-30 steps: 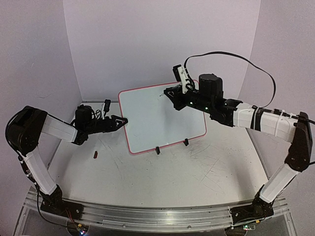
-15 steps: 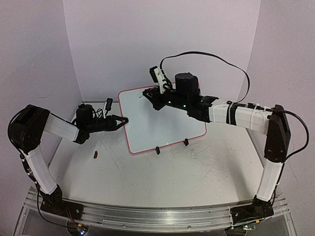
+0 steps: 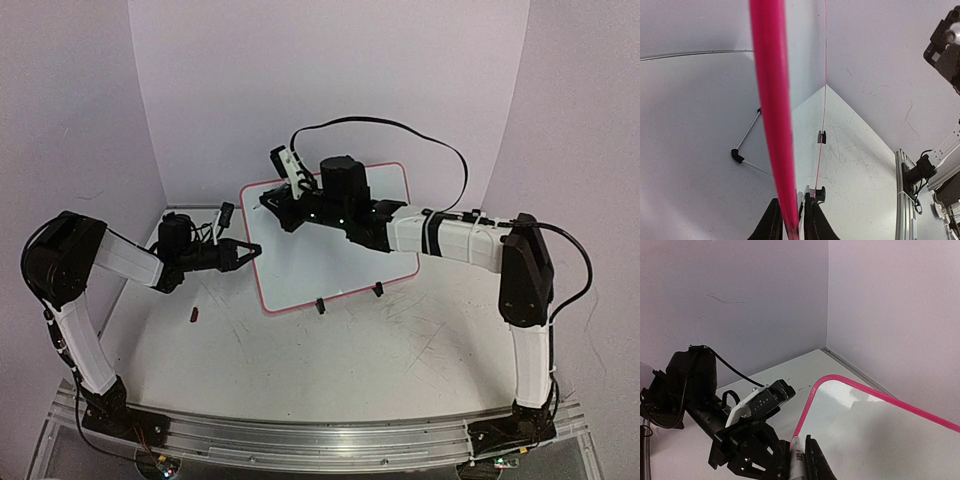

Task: Write a sentence on the whiteboard
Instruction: Hold the whiteboard at the center of the board.

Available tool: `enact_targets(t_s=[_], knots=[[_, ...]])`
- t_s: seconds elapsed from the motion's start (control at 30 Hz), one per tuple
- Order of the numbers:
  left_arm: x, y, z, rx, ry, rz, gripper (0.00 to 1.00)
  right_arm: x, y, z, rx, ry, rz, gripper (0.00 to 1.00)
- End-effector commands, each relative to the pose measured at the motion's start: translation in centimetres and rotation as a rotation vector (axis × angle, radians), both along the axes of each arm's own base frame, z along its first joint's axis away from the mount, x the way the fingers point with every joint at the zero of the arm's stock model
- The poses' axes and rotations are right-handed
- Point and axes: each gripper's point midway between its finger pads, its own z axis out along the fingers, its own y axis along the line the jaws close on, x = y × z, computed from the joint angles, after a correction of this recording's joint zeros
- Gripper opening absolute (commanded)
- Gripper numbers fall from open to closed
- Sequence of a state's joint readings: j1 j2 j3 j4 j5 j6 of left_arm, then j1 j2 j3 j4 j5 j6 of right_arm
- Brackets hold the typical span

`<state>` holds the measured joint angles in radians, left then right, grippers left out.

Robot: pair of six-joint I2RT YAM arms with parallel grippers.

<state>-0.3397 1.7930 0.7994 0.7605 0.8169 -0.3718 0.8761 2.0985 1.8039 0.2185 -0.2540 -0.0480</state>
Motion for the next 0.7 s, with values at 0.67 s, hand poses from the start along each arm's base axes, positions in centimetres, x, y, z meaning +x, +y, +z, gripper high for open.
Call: enact_targets(t_s=[0.67], knots=[[1.5,0.2,1.6,0.082,-0.199,0.028,0.0,2.4,-0.5,1.7,0.061,-0.04,-0.148,0.0]])
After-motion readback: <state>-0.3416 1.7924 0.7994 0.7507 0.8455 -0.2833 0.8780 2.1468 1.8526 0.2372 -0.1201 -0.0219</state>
